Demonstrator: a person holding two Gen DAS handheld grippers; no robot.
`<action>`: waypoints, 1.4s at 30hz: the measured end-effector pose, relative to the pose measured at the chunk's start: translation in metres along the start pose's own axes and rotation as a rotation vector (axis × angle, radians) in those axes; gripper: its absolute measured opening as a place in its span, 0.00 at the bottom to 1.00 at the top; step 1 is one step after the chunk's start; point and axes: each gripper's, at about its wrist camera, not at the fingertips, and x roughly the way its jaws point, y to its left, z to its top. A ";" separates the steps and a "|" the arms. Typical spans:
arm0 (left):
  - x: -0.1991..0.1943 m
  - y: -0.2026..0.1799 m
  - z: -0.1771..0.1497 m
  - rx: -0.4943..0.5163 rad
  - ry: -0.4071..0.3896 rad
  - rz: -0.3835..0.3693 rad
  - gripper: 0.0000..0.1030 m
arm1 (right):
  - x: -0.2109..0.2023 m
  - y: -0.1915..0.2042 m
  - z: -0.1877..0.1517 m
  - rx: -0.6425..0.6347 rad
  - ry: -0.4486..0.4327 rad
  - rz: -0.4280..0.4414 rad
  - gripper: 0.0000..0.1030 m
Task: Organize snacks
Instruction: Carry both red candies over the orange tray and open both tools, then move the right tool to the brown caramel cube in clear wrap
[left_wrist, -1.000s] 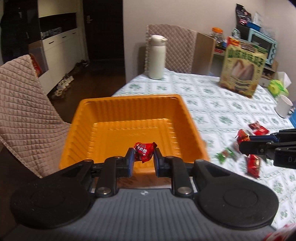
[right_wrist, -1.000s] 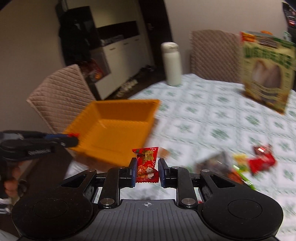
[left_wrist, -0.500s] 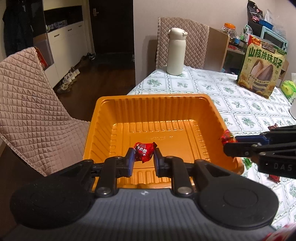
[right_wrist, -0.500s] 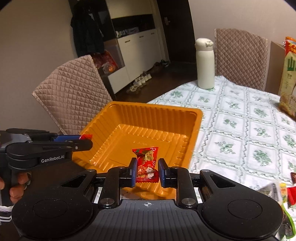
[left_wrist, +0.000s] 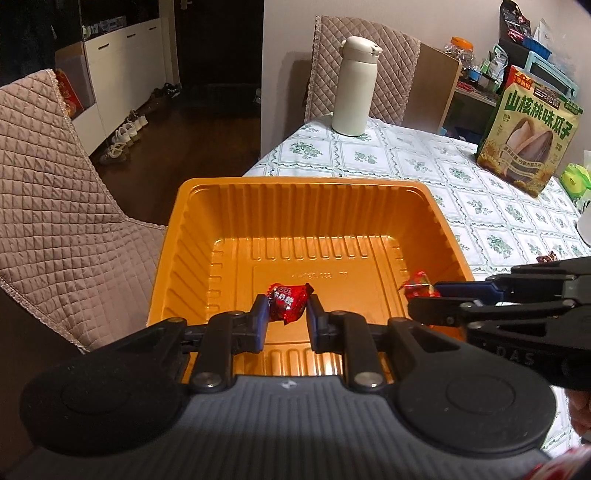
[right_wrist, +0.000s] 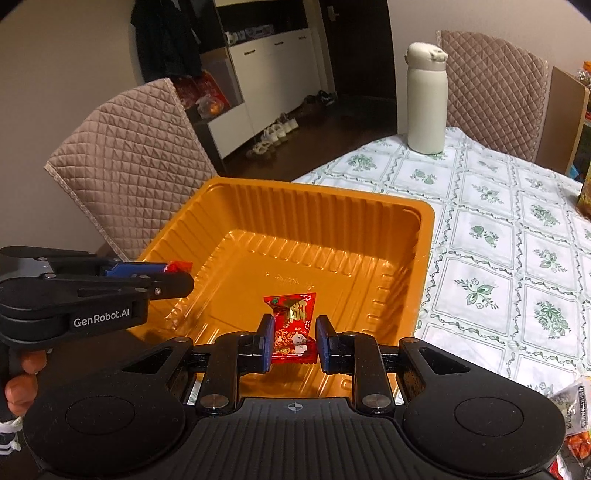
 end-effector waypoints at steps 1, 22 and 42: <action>0.001 0.000 0.001 0.000 0.002 -0.003 0.19 | 0.002 0.000 0.001 0.002 0.002 -0.003 0.24; 0.004 0.003 -0.004 -0.007 0.062 -0.056 0.34 | -0.032 -0.015 -0.010 0.098 -0.102 -0.005 0.44; 0.010 -0.002 0.002 0.000 0.079 -0.070 0.34 | -0.060 -0.092 -0.050 0.086 -0.094 -0.095 0.44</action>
